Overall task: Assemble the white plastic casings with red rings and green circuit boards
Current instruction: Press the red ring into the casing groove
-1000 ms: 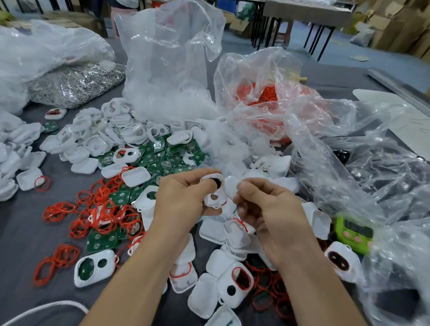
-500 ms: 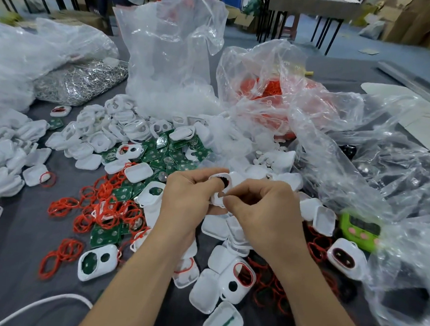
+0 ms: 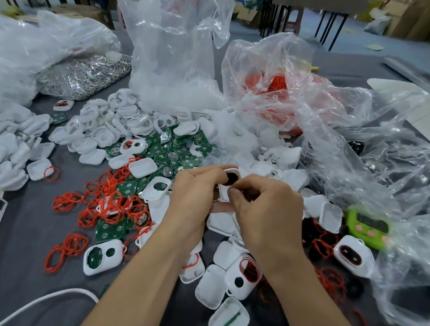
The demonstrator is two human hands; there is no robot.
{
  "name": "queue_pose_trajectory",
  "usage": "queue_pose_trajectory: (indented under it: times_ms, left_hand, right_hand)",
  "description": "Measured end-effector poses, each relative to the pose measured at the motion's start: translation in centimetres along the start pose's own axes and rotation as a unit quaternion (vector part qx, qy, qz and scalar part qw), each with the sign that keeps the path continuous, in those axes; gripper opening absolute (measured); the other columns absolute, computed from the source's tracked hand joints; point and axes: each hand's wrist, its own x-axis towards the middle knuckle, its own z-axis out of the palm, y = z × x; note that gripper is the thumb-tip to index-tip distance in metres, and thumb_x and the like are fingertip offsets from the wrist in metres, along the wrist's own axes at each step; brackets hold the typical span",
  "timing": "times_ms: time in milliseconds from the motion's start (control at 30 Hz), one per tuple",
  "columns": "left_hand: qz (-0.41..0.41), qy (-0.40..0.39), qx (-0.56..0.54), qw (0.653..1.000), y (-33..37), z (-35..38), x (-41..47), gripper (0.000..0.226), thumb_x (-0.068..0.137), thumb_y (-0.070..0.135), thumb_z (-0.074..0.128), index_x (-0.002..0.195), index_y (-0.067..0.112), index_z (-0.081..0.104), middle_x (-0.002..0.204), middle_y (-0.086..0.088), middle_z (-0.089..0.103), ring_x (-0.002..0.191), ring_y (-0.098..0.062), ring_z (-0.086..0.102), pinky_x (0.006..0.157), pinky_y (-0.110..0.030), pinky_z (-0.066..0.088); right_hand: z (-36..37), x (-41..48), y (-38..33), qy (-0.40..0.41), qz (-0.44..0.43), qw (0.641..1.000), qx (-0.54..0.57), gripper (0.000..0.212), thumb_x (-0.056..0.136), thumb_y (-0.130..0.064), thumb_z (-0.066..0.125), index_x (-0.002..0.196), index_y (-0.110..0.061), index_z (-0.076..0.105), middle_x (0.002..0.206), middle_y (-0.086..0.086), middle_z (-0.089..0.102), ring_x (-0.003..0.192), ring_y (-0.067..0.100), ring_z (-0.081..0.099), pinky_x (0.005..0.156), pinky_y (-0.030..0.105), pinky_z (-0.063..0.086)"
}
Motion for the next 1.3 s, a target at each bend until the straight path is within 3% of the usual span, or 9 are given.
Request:
queue_pose_trajectory:
  times_ms: [67, 167, 333, 600, 800, 1033, 1167, 1233, 1300]
  left_hand:
    - [-0.002, -0.002, -0.013, 1.000, 0.1, 0.0, 0.0, 0.027, 0.084, -0.002, 0.060, 0.086, 0.011, 0.083, 0.092, -0.018, 0.077, 0.089, -0.031, 0.056, 0.060, -0.033, 0.061]
    - [0.002, -0.002, -0.011, 1.000, 0.2, 0.0, -0.1, 0.026, 0.086, -0.002, 0.061, 0.085, 0.011, 0.084, 0.096, -0.016, 0.078, 0.090, -0.031, 0.065, 0.061, -0.033, 0.062]
    - [0.028, 0.011, 0.052, 0.998, -0.1, 0.1, -0.1, 0.028, 0.086, 0.001, 0.064, 0.083, 0.019, 0.084, 0.089, -0.005, 0.079, 0.092, -0.025, 0.076, 0.065, -0.038, 0.064]
    - [0.000, -0.009, 0.033, 0.999, 0.2, -0.1, -0.2, 0.031, 0.090, -0.003, 0.059, 0.086, 0.016, 0.084, 0.096, -0.007, 0.080, 0.091, -0.026, 0.077, 0.064, -0.036, 0.063]
    - [-0.007, -0.022, -0.005, 1.000, 0.6, -0.1, -0.4, 0.029, 0.090, -0.003, 0.058, 0.088, 0.011, 0.084, 0.092, -0.014, 0.079, 0.077, -0.023, 0.077, 0.057, -0.029, 0.060]
    - [0.006, -0.059, -0.017, 0.998, 0.6, -0.2, -0.7, 0.027, 0.096, -0.003, 0.056, 0.096, 0.008, 0.082, 0.097, -0.016, 0.079, 0.082, -0.026, 0.077, 0.059, -0.032, 0.061]
    - [0.006, -0.091, 0.031, 0.995, 0.8, -0.6, -0.6, 0.026, 0.099, 0.002, 0.057, 0.104, 0.012, 0.080, 0.099, -0.011, 0.079, 0.081, -0.020, 0.076, 0.062, -0.030, 0.061]
    - [0.002, -0.107, 0.037, 0.994, 0.8, -0.9, -0.4, 0.029, 0.099, 0.001, 0.056, 0.112, 0.015, 0.078, 0.089, -0.006, 0.079, 0.071, -0.016, 0.073, 0.065, -0.031, 0.063]
    - [0.002, -0.109, 0.044, 0.993, 0.6, -1.2, -0.3, 0.039, 0.092, -0.001, 0.059, 0.121, 0.019, 0.074, 0.064, -0.003, 0.061, 0.058, -0.012, 0.061, 0.070, -0.035, 0.064]
  right_hand:
    - [0.3, -0.1, 0.0, 0.017, 0.000, 1.000, 0.007, 0.004, 0.081, -0.026, 0.080, 0.082, -0.031, 0.079, 0.070, -0.014, 0.073, 0.066, 0.010, 0.065, 0.066, 0.034, 0.055]
    - [0.6, -0.3, 0.2, 0.028, -0.006, 1.000, 0.008, 0.003, 0.083, -0.027, 0.078, 0.085, -0.030, 0.078, 0.072, -0.014, 0.073, 0.067, 0.010, 0.065, 0.065, 0.035, 0.055]
    - [0.7, -0.1, 0.8, 0.012, -0.004, 1.000, -0.007, 0.002, 0.085, -0.029, 0.077, 0.086, -0.029, 0.078, 0.075, -0.010, 0.073, 0.070, 0.017, 0.065, 0.068, 0.038, 0.054]
    - [0.0, 0.7, 1.1, -0.027, 0.027, 0.998, 0.058, 0.006, 0.079, -0.021, 0.084, 0.080, -0.027, 0.081, 0.070, -0.012, 0.073, 0.068, 0.009, 0.066, 0.070, 0.033, 0.054]
    - [0.4, 0.5, 0.9, 0.052, 0.050, 0.995, 0.063, 0.024, 0.076, -0.030, 0.087, 0.073, -0.025, 0.064, 0.063, -0.009, 0.063, 0.066, 0.012, 0.060, 0.057, 0.020, 0.045]
    - [-0.7, 1.3, 1.3, -0.073, 0.106, 0.981, 0.145, 0.016, 0.080, -0.034, 0.079, 0.082, -0.033, 0.064, 0.062, -0.007, 0.072, 0.052, 0.010, 0.066, 0.057, 0.034, 0.057]
    - [-1.2, 1.5, 1.3, -0.101, 0.129, 0.962, 0.217, 0.014, 0.077, -0.025, 0.080, 0.082, -0.031, 0.068, 0.059, 0.003, 0.071, 0.047, 0.015, 0.059, 0.052, 0.036, 0.053]
    - [-1.4, 1.6, 1.4, -0.101, 0.142, 0.955, 0.239, 0.014, 0.076, -0.019, 0.081, 0.080, -0.027, 0.070, 0.057, 0.005, 0.069, 0.045, 0.015, 0.057, 0.047, 0.032, 0.050]
    - [-1.6, 1.7, 1.5, -0.091, 0.155, 0.944, 0.277, 0.012, 0.074, -0.018, 0.081, 0.077, -0.022, 0.071, 0.056, 0.008, 0.068, 0.043, 0.016, 0.056, 0.045, 0.026, 0.046]
